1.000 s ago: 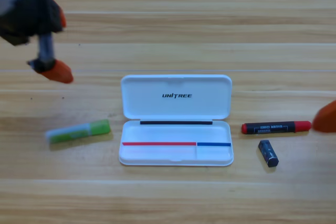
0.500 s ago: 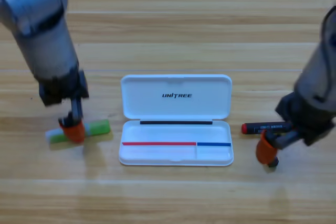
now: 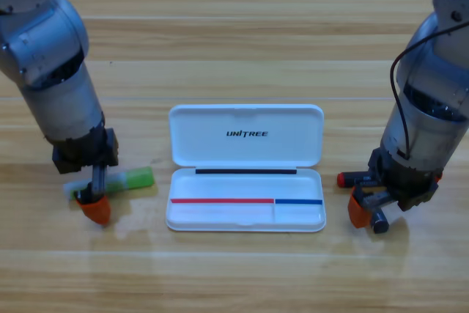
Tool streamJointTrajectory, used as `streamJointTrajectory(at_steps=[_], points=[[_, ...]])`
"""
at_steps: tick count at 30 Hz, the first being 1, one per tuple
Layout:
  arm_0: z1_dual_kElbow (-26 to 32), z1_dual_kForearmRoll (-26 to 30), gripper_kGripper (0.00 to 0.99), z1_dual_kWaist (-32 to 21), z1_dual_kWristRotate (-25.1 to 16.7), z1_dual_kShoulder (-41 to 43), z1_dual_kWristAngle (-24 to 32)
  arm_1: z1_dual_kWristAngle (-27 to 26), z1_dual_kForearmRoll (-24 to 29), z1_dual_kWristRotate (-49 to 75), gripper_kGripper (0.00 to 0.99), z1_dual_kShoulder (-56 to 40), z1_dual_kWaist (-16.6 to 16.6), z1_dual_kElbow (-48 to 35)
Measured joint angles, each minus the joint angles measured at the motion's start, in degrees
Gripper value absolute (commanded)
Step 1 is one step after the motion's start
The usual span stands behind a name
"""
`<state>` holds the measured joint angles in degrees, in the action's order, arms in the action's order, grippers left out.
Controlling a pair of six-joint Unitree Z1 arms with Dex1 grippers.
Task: Clean up eraser and pencils
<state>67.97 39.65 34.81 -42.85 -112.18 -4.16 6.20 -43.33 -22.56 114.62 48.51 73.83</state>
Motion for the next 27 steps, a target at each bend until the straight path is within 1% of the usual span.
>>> streamJointTrajectory(at_steps=[5,6,9,12,15,16,17,18,20,22,23,24,27], points=[[0.0,-0.6,0.976,-0.5,-0.7,0.0,0.0,0.0,0.0,0.0,0.807,0.2,-0.3,-0.1],[0.0,-0.8,0.976,-0.7,-0.8,0.0,0.0,0.0,0.0,0.0,0.781,0.2,-0.3,-0.2],[0.0,-1.7,0.974,-1.1,-1.0,-0.4,0.1,-0.1,0.0,0.0,0.557,0.5,-0.5,-0.4],[0.0,-2.0,0.957,-1.4,-1.1,-1.4,0.1,-0.8,0.0,0.0,0.36,0.9,-0.6,-0.5],[0.0,-2.5,0.914,-1.6,-1.2,-2.0,0.1,-1.1,0.4,0.0,0.138,1.5,-0.6,-0.5],[0.0,-2.7,0.884,-1.6,-1.2,-2.0,0.2,-1.1,1.0,0.0,0.086,1.9,-0.6,-0.7],[0.0,-2.8,0.831,-1.6,-1.2,-2.0,0.3,-1.2,1.8,0.0,0.032,2.2,-0.6,-0.8],[0.0,-3.1,0.761,-1.7,-1.2,-2.0,0.3,-1.4,2.4,0.1,0.002,2.2,-0.6,-0.8],[0.0,-3.4,0.601,-1.7,-1.3,-2.1,0.3,-1.9,3.1,0.5,0.0,2.2,-0.7,-1.0],[0.3,-3.3,0.36,-1.7,-2.2,-2.4,0.4,-2.2,3.3,0.9,0.0,2.2,-0.8,-1.1],[0.7,-2.9,0.196,-1.7,-2.8,-2.6,0.4,-2.5,3.3,1.0,0.0,2.2,-1.0,-1.2],[1.2,-2.2,0.0,-1.7,-3.4,-2.9,0.4,-2.7,3.4,1.2,0.0,2.2,-1.1,-1.2],[2.0,-1.3,0.0,-1.7,-4.2,-3.4,0.4,-2.9,3.4,6.4,0.0,1.9,-1.4,-1.3]])
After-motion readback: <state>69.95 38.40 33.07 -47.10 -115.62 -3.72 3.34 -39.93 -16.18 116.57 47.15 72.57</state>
